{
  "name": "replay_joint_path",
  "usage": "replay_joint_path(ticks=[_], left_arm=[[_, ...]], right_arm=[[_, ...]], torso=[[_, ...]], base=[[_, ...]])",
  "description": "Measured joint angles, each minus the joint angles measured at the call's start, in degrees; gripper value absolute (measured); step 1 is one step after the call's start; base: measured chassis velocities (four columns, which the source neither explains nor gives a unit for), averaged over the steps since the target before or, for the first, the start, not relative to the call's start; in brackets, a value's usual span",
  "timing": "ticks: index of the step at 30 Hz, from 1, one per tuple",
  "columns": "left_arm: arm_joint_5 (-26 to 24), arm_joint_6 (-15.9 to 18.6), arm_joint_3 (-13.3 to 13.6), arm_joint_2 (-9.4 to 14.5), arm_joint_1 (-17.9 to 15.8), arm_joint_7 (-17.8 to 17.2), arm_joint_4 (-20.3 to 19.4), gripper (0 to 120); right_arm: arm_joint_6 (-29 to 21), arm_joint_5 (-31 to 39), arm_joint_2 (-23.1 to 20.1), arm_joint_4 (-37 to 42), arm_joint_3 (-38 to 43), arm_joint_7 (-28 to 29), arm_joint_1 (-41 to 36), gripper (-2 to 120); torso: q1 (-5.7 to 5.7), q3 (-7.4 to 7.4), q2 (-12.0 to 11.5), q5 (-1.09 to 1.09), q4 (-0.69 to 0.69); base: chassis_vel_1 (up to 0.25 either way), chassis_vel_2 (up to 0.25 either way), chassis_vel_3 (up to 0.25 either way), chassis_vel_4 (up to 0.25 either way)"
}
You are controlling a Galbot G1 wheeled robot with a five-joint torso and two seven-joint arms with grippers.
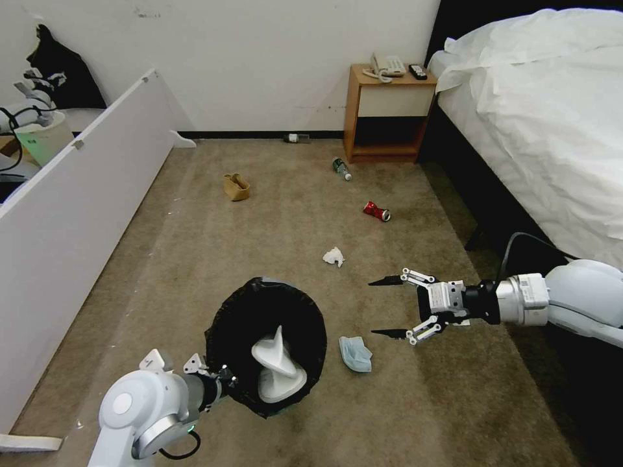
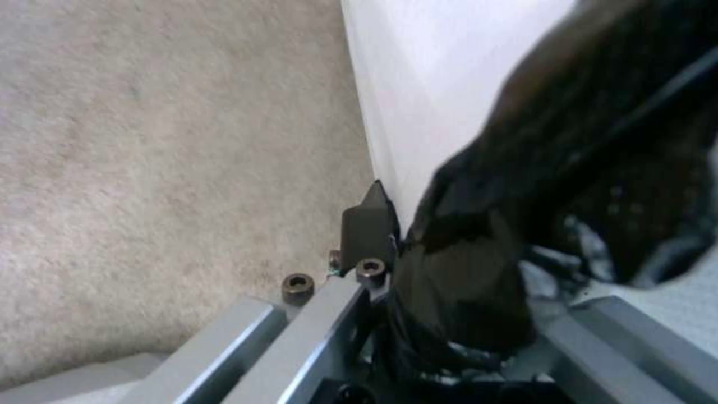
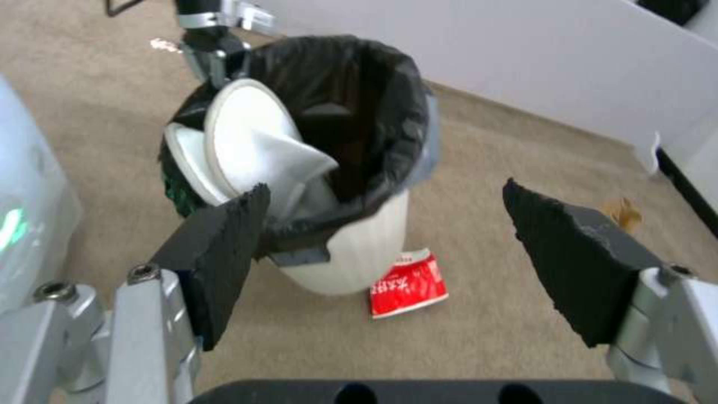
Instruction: Pick up the trash bin and place the garbage on the floor into it.
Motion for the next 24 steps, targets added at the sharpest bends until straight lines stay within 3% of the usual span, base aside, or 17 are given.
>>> replay_joint_path(ticks=[10,15,24], left_arm=[[7.25,0.03,-0.67,0.46,-0.18,5.79,1.35,0],[12.61,0.07,-0.32,1.1,-0.71,11.18,2.3,0],[14.88,0.16,0.42,0.82,-1.37,14.14,2.5,0]], right_arm=[[-1.51,1.22,-0.2,-0.91,-1.3,4.64,-1.07,85],[-3.05,2.14,2.7,1.14,-4.45,11.7,-1.28,85],[-3.98,1.48,8.84,4.05,-8.1,15.85,0.23,85]], torso=[[0.0,0.0,0.0,-0.01,-0.02],[0.0,0.0,0.0,0.0,-0.03],[0.0,-0.01,0.0,0.0,-0.02]], base=[[0.0,0.0,0.0,0.0],[0.0,0.0,0.0,0.0],[0.0,0.0,0.0,0.0]])
